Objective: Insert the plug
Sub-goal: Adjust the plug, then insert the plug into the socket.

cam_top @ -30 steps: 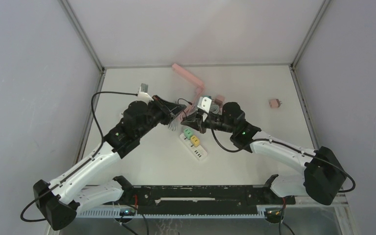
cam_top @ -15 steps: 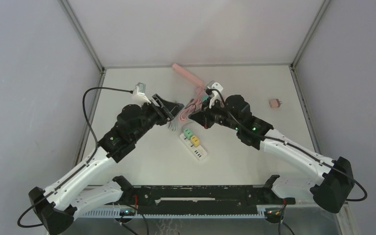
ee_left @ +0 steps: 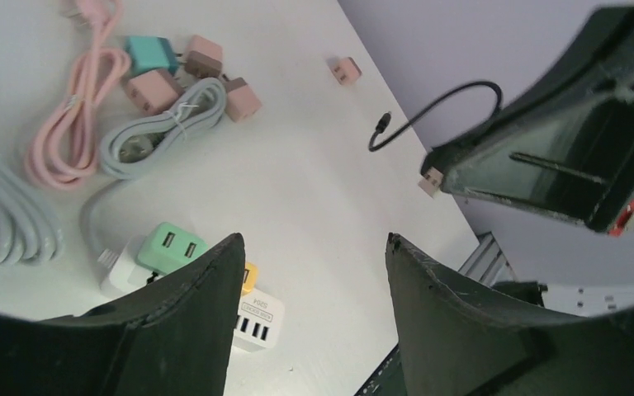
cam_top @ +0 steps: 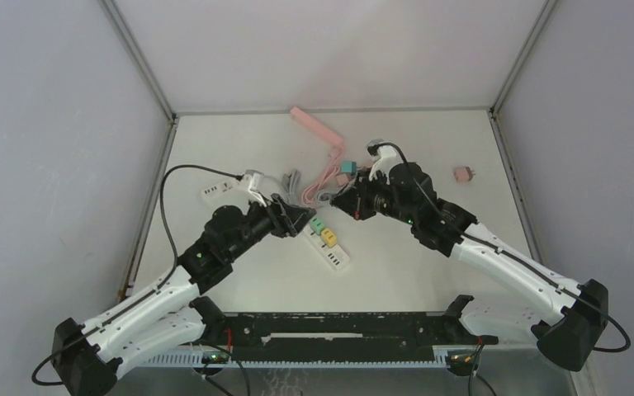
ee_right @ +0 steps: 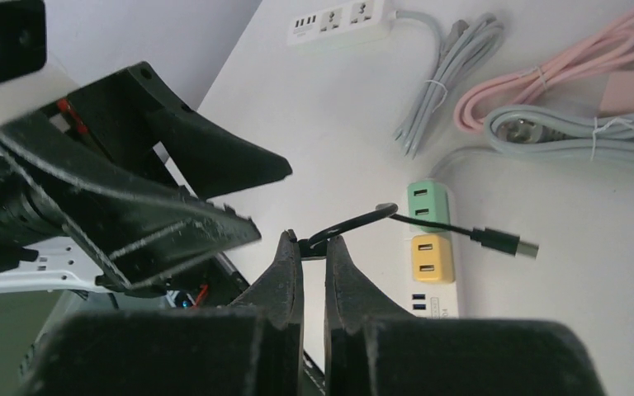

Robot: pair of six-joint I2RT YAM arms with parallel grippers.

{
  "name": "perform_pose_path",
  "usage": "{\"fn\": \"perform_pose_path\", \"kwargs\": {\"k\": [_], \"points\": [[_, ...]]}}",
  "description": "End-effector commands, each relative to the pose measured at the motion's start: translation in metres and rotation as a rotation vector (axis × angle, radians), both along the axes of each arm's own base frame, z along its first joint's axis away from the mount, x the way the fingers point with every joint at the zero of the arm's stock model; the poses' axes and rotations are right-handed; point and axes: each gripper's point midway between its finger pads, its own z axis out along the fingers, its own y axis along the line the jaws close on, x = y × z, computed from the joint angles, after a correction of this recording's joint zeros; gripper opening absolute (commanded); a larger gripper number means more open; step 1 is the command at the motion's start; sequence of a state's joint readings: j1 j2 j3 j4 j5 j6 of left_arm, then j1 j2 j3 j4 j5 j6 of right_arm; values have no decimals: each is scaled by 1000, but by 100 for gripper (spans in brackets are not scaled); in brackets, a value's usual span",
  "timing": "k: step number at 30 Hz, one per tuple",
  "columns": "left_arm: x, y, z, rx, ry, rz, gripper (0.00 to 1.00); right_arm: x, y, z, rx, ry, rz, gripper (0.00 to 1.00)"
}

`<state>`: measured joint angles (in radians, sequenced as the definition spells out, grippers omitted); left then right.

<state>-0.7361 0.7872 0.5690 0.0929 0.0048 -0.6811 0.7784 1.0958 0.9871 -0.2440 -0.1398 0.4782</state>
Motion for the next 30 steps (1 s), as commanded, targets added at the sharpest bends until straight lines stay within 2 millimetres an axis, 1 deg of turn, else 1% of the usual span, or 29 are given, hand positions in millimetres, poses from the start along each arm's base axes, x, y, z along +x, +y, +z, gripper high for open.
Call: {"fn": "perform_pose_path", "kwargs": {"k": [1,4,8,13,16,20,23,25,30], "points": [[-10,-20,36,-35,-232,-100,67,1,1,31,114,38,-48,0],[-13,-27,44,-25,-325,-116,66,1,3,33,142,62,-61,0],[-15,-31,50,-35,-429,-122,61,1,6,37,183,89,-67,0],[-14,-38,42,26,-558,-136,53,-2,13,39,225,117,-50,0],[-14,-38,46,11,-597,-129,48,-3,14,39,226,115,-41,0],[-15,-40,42,11,-587,-145,48,-4,11,33,189,84,-29,0],[-14,-36,32,-8,-526,-120,51,-3,4,17,105,26,-15,0],[-10,-29,21,-12,-468,-79,54,-2,-3,5,39,-15,-8,0],[-2,-12,-14,-8,-295,28,59,-5,-14,-16,-36,-123,30,0]]}}
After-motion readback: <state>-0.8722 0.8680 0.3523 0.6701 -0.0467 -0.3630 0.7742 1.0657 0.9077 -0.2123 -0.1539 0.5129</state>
